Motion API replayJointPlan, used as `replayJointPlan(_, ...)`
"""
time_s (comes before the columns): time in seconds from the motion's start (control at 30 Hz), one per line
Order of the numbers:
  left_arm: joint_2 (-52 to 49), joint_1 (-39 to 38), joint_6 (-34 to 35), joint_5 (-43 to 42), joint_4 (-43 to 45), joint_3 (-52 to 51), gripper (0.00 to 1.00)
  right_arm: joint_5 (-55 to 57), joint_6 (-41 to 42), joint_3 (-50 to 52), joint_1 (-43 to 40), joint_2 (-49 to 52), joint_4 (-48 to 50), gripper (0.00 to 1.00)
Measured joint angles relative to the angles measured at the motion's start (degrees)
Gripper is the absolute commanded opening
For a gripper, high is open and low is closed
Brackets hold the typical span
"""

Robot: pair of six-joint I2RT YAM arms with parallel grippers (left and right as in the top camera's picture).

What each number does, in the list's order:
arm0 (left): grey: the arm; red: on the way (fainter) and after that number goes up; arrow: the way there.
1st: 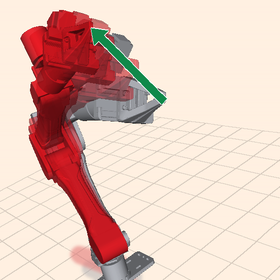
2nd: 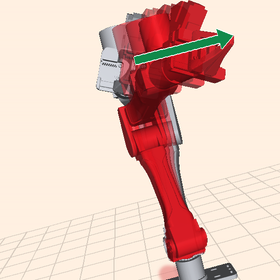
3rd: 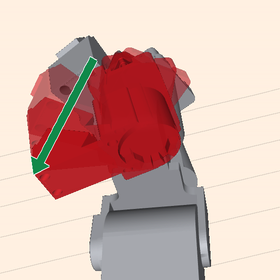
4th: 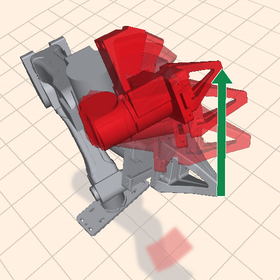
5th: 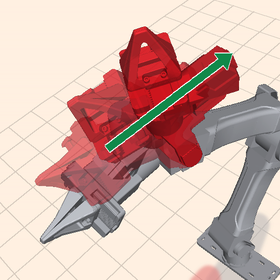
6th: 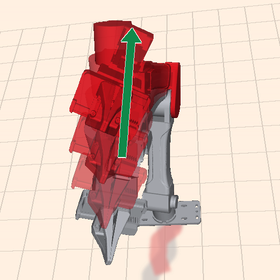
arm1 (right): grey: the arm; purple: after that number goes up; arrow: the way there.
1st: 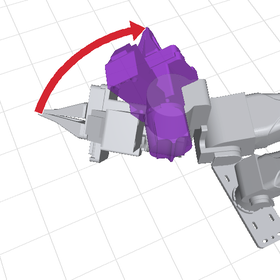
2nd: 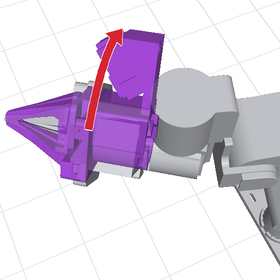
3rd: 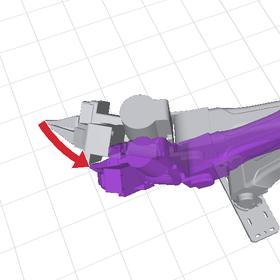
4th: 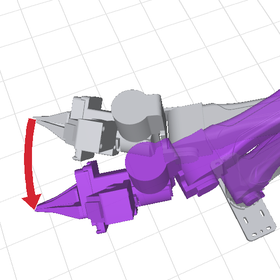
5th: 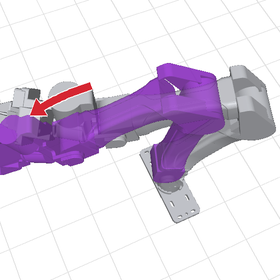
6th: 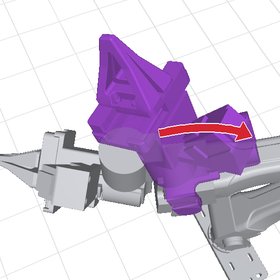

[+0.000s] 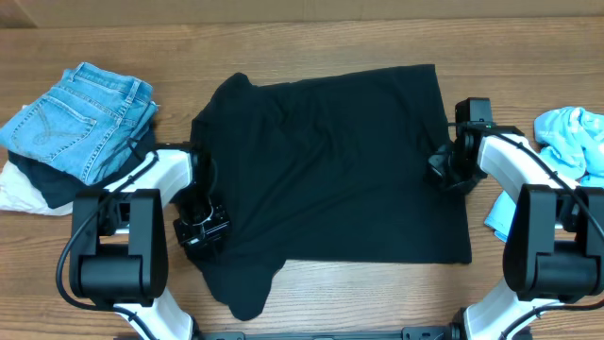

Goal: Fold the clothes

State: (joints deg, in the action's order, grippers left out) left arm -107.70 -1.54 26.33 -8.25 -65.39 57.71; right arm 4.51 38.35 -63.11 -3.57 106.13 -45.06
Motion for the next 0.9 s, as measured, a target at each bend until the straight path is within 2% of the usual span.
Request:
replayJointPlan(0.07,0.0,1.38,-1.03,1.22,-0.2,0.0,0.04,5.64,3.19,0.0,-0.68,0.0,-4.63,0.04)
replayJointPlan(0.2,0.5,2.71,-3.78,2.62,-0.22,0.13,0.04,9.51,4.63,-0.2,-1.6,0.02,-8.92,0.04)
replayJointPlan(0.27,2.19,2.71,-5.4,3.69,-0.72,1.53,0.1,9.03,2.4,-1.86,-1.81,-0.11,-9.6,0.04)
replayJointPlan(0.3,4.04,2.71,-5.99,4.07,-0.85,3.15,0.22,7.1,-0.2,-3.39,-1.97,-0.63,-8.59,0.04)
replayJointPlan(0.33,6.6,2.71,-6.99,4.26,-0.79,5.46,0.42,2.99,-4.48,-5.95,-2.01,-2.4,-6.27,0.18)
replayJointPlan(0.37,9.44,2.69,-7.74,4.24,-0.28,8.0,0.58,0.2,-6.75,-7.3,-2.05,-3.87,-4.39,0.19)
replayJointPlan(0.4,11.61,2.67,-8.96,4.13,0.76,9.92,0.63,-1.86,-8.0,-8.33,-2.01,-5.16,-2.89,0.19)
replayJointPlan(0.43,13.68,2.67,-9.6,3.45,3.82,11.89,0.63,-6.56,-10.75,-9.64,-2.01,-7.37,1.44,0.21)
replayJointPlan(0.53,18.49,2.64,-12.31,-0.37,16.35,17.14,0.51,-16.2,-13.92,-12.81,-1.99,-11.08,11.54,0.22)
replayJointPlan(0.63,18.78,2.05,-14.73,-3.32,28.96,18.47,0.48,-21.88,-14.4,-13.51,-1.95,-10.54,19.19,0.22)
replayJointPlan(0.7,16.06,1.49,-15.21,-4.26,34.14,18.53,0.47,-23.82,-14.21,-13.53,-1.9,-7.67,23.32,0.2)
replayJointPlan(0.77,9.18,0.42,-16.11,-5.6,41.66,18.58,0.43,-25.29,-13.7,-13.46,-1.66,-2.8,27.61,0.2)
replayJointPlan(0.9,-3.89,-1.46,-16.24,-8.15,48.43,18.49,0.4,-26.62,-12.92,-13.38,-0.42,6.1,30.91,0.17)
